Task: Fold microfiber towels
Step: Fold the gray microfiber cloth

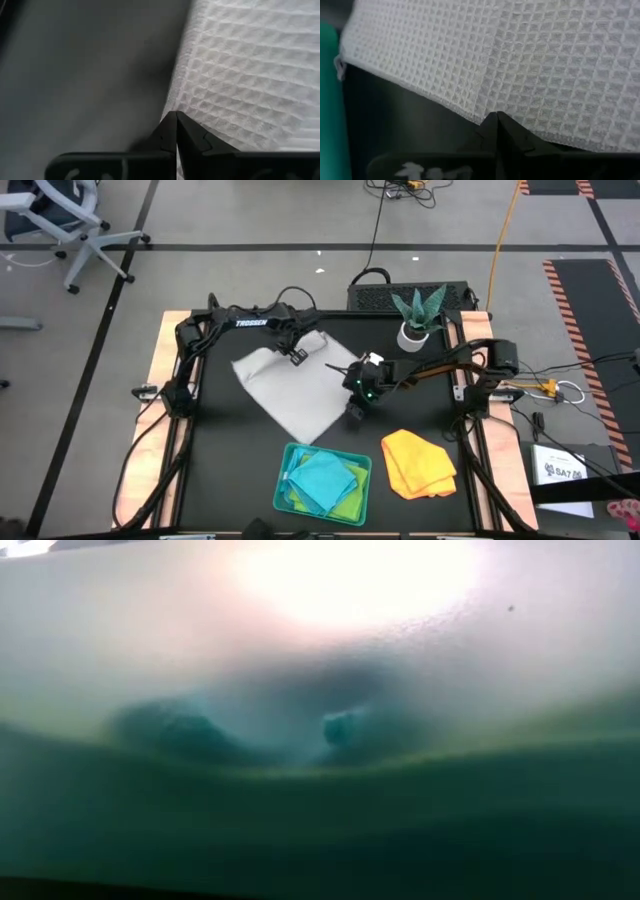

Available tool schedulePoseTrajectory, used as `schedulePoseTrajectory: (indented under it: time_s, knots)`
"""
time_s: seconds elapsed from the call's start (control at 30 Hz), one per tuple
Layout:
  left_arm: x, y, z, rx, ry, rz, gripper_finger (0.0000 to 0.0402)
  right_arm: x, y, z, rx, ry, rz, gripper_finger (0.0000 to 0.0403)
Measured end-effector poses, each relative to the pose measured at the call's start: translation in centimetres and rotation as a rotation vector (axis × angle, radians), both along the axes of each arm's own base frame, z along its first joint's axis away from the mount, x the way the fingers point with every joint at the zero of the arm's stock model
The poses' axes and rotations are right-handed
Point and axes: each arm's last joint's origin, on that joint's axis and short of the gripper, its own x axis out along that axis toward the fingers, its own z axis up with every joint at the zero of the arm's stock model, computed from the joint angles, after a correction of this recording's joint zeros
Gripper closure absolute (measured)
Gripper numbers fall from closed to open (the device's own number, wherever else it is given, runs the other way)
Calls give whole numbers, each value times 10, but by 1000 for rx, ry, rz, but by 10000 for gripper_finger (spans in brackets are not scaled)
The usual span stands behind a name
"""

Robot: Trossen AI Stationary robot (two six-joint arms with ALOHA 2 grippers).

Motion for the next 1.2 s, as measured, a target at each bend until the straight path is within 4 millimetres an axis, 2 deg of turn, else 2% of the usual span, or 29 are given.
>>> schedulePoseTrajectory:
  time_s: [0.37, 0.5, 0.7, 0.87, 1.03, 1.2]
  knots:
    - [-31, 9, -4, -6, 225, -7, 397, -32, 17, 16, -5, 242, 47, 403]
    - [-36, 10, 1, -11, 237, 4, 396, -36, 21, 22, -27, 244, 53, 403]
    - [-31, -2, 30, 40, 143, -18, 396, -37, 17, 41, -104, 157, -10, 403]
    - [-17, -9, 55, 101, -63, -147, 394, -42, 7, 58, -158, 85, -69, 403]
    - [-6, -9, 57, -36, -276, -263, 390, -47, -2, 66, -148, 67, -128, 403]
    - [-7, -21, 56, -129, -249, -340, 398, -46, 1, 68, -84, 51, -140, 403]
